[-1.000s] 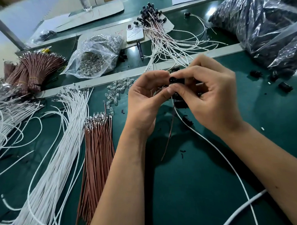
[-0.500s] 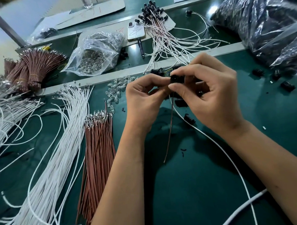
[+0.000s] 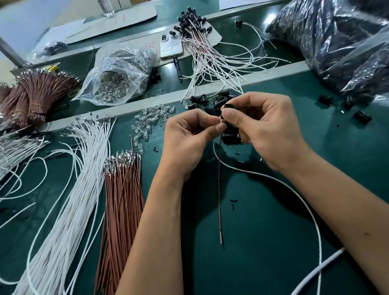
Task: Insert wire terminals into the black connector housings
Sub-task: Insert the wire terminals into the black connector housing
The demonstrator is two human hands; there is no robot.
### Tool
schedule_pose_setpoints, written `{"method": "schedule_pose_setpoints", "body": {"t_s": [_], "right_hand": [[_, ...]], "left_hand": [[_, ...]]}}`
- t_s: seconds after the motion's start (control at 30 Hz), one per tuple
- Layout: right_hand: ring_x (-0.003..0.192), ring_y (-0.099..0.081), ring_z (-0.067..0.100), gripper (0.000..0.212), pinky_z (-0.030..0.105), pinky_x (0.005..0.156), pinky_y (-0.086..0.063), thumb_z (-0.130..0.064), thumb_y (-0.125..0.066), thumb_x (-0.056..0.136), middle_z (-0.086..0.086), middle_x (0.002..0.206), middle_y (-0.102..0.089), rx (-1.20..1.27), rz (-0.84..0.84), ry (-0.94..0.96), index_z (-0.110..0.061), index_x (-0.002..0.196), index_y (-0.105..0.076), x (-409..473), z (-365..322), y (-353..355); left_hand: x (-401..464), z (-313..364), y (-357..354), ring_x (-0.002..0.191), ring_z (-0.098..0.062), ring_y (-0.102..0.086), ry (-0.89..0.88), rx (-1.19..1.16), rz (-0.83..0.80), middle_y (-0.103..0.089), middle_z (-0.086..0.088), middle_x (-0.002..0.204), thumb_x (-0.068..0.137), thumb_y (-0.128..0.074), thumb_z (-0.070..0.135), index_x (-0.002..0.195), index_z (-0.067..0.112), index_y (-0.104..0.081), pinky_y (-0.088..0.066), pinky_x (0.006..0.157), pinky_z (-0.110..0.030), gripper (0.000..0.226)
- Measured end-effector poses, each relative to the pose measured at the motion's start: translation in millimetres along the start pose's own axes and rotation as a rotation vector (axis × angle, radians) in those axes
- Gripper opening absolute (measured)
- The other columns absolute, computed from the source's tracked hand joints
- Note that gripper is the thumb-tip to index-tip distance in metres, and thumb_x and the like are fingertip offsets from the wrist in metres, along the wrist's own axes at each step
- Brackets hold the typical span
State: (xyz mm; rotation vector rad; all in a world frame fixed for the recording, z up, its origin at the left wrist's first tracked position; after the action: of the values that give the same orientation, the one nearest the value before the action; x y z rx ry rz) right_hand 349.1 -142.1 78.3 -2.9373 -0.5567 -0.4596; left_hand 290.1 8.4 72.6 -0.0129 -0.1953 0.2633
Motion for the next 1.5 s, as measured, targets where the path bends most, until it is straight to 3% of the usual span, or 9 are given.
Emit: {"method": "schedule_pose_setpoints", "body": {"t_s": [0.13, 0.3, 0.43, 0.53, 0.63, 0.7, 0.87, 1.1, 1.5], "right_hand": [[0.047, -0.041, 0.016, 0.018, 0.023, 0.043, -0.034, -0.026, -0.082, 0.086, 0.003, 0.059, -0.058, -0.025, -0.061, -0.080, -0.011, 0.096, -0.078, 3, 7, -2], [0.057, -0.036, 0.011, 0.031, 0.023, 0.045, -0.027, -0.031, -0.061, 0.099, 0.000, 0.066, -0.048, 0.218, -0.205, -0.206, -0.003, 0.094, -0.074, 1, 12, -12], [0.064, -0.042, 0.009, 0.032, 0.021, 0.050, -0.032, -0.016, -0.046, 0.104, 0.001, 0.080, -0.053, 0.213, -0.164, -0.282, -0.007, 0.124, -0.068, 4, 18, -11], [0.058, -0.046, 0.009, 0.028, 0.020, 0.045, -0.037, 0.003, -0.045, 0.107, 0.004, 0.077, -0.061, 0.149, -0.085, -0.215, -0.002, 0.124, -0.066, 6, 15, -5], [0.050, -0.061, 0.019, 0.006, 0.024, 0.038, -0.043, -0.005, -0.056, 0.106, 0.011, 0.077, -0.073, 0.105, -0.049, -0.116, -0.003, 0.106, -0.062, 7, 7, 1], [0.046, -0.065, 0.025, 0.014, 0.024, 0.036, -0.043, -0.015, -0.062, 0.105, 0.016, 0.076, -0.075, 0.097, -0.044, -0.103, -0.003, 0.098, -0.057, 7, 6, 1], [0.040, -0.045, 0.014, 0.026, 0.020, 0.039, -0.035, -0.028, -0.077, 0.094, 0.002, 0.055, -0.063, -0.013, 0.048, -0.057, -0.008, 0.081, -0.068, 7, 5, 7], [0.057, -0.056, 0.016, 0.009, 0.023, 0.049, -0.044, -0.006, -0.067, 0.099, 0.005, 0.071, -0.070, -0.011, -0.023, 0.016, -0.004, 0.098, -0.076, 7, -4, 4], [0.066, -0.066, 0.012, 0.006, 0.023, 0.064, -0.051, -0.009, -0.068, 0.098, 0.002, 0.080, -0.072, -0.246, 0.060, 0.291, -0.005, 0.098, -0.072, -2, -25, 4]], "left_hand": [[-5, -1, -3, 0.079, -0.025, -0.067, 0.043, -0.072, 0.016, -0.072, -0.016, 0.086, 0.077, -0.083, 0.002, 0.089, 0.004, -0.067, -0.057, 0.078, -0.037, 0.020], [-1, -2, 2, 0.058, -0.017, -0.066, 0.070, -0.160, 0.147, -0.071, -0.009, 0.068, 0.082, -0.078, -0.002, 0.081, 0.007, -0.061, -0.055, 0.060, -0.024, 0.020], [0, -6, 7, 0.055, -0.012, -0.064, 0.107, -0.107, 0.175, -0.073, -0.005, 0.069, 0.080, -0.081, 0.001, 0.092, 0.010, -0.068, -0.051, 0.056, -0.020, 0.019], [1, -7, 6, 0.057, -0.012, -0.063, 0.115, -0.060, 0.147, -0.074, -0.007, 0.072, 0.080, -0.081, 0.001, 0.087, 0.010, -0.074, -0.051, 0.058, -0.019, 0.014], [1, -8, 6, 0.061, -0.014, -0.064, 0.119, -0.015, 0.120, -0.075, -0.010, 0.076, 0.082, -0.079, 0.001, 0.089, 0.011, -0.076, -0.051, 0.061, -0.020, 0.012], [1, -8, 7, 0.063, -0.015, -0.063, 0.121, -0.003, 0.118, -0.076, -0.012, 0.079, 0.084, -0.077, 0.001, 0.091, 0.011, -0.076, -0.050, 0.061, -0.020, 0.012], [1, -7, 3, 0.065, -0.014, -0.062, 0.127, -0.002, 0.076, -0.076, -0.014, 0.083, 0.085, -0.077, 0.002, 0.090, 0.015, -0.079, -0.053, 0.065, -0.024, 0.014], [1, -7, 1, 0.070, -0.014, -0.064, 0.121, -0.030, 0.041, -0.077, -0.009, 0.085, 0.091, -0.068, -0.003, 0.094, 0.015, -0.077, -0.053, 0.072, -0.025, 0.021], [4, -5, -5, 0.102, -0.022, -0.065, 0.014, -0.119, -0.071, -0.073, -0.009, 0.107, 0.095, -0.055, 0.000, 0.107, 0.013, -0.067, -0.049, 0.095, -0.036, 0.021]]}}
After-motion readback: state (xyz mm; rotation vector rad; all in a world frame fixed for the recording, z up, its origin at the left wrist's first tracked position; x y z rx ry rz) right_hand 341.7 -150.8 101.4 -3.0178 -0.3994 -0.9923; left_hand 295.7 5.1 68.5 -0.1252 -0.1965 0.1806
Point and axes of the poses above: each hand's wrist, its own x-axis towards the middle knuckle, its own y-axis out of the back of the hand, z = x × y, the point moved 6 cm from there along x, towards the middle knuckle
